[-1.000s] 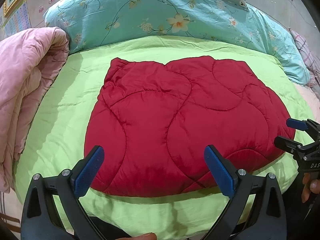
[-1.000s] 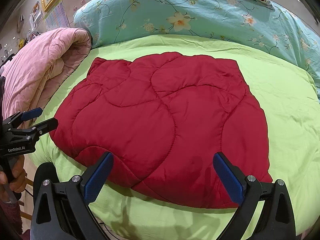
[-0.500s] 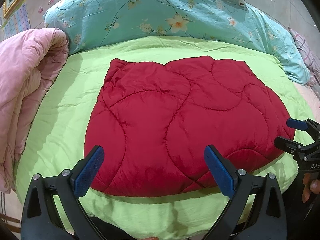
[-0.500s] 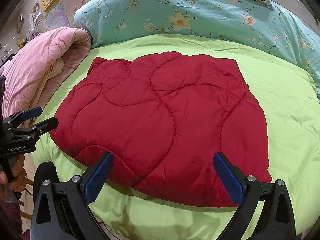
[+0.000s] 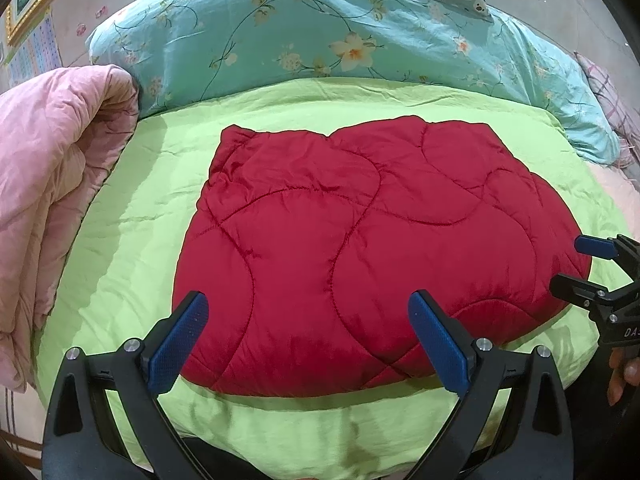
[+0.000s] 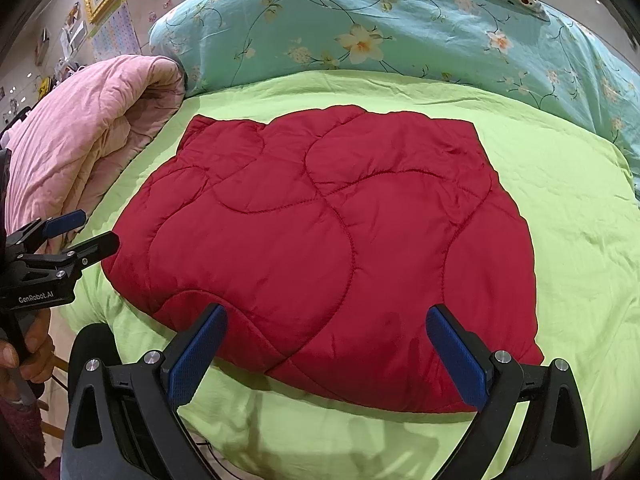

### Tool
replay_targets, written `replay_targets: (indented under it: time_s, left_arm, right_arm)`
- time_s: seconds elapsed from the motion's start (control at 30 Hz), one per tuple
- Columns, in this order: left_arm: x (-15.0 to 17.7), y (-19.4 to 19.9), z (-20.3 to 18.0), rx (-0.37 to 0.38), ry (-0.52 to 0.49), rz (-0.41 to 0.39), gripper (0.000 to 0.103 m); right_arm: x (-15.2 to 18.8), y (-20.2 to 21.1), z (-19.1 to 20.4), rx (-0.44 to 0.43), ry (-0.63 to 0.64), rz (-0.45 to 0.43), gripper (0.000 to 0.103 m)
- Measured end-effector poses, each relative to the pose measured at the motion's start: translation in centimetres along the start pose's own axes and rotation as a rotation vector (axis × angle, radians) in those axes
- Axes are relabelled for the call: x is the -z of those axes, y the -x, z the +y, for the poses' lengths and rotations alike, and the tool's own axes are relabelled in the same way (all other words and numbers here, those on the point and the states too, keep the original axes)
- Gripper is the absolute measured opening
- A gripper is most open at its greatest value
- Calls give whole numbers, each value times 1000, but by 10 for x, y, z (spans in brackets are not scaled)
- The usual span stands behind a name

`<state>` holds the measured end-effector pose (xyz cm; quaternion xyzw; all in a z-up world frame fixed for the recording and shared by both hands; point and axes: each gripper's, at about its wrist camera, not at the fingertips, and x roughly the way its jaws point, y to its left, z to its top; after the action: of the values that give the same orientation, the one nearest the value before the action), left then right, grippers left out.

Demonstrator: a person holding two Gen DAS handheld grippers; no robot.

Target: Fold large clothes

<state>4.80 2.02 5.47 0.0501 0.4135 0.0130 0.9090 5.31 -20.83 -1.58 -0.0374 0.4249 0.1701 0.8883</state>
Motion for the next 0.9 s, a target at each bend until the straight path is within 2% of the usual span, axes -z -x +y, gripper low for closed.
replay_targets:
  time_s: [0.9]
  left_arm:
    - [-3,4,-2,1,1,-6,101]
  right_arm:
    - [-2,5,2,-1,5,-3,101]
